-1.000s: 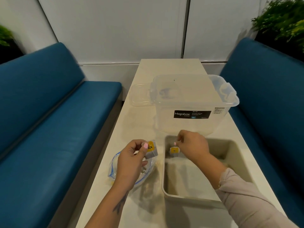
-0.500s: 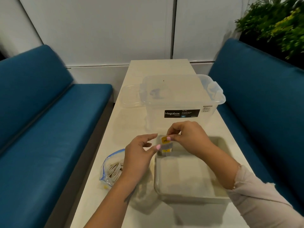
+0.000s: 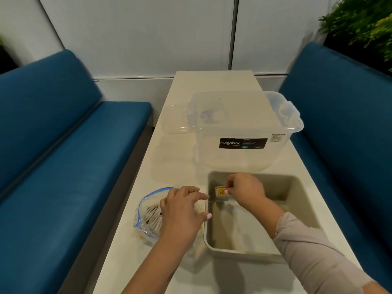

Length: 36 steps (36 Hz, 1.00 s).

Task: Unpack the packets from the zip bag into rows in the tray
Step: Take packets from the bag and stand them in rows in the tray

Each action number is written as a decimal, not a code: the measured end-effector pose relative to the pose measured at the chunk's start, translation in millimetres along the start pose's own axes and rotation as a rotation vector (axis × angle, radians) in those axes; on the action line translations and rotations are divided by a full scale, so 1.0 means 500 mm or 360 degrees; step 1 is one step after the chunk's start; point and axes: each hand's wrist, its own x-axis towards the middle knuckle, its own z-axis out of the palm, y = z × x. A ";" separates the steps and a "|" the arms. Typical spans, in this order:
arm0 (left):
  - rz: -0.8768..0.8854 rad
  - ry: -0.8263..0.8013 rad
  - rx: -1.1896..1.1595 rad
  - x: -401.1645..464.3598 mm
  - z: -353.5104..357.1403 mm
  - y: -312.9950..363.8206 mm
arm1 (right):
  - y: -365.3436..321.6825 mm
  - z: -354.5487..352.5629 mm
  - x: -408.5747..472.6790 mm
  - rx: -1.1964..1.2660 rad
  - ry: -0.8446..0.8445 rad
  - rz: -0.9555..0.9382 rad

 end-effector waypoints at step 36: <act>-0.0366 0.0369 -0.0137 -0.007 -0.086 -0.147 | -0.069 -0.034 -0.031 0.0465 0.0227 -0.0190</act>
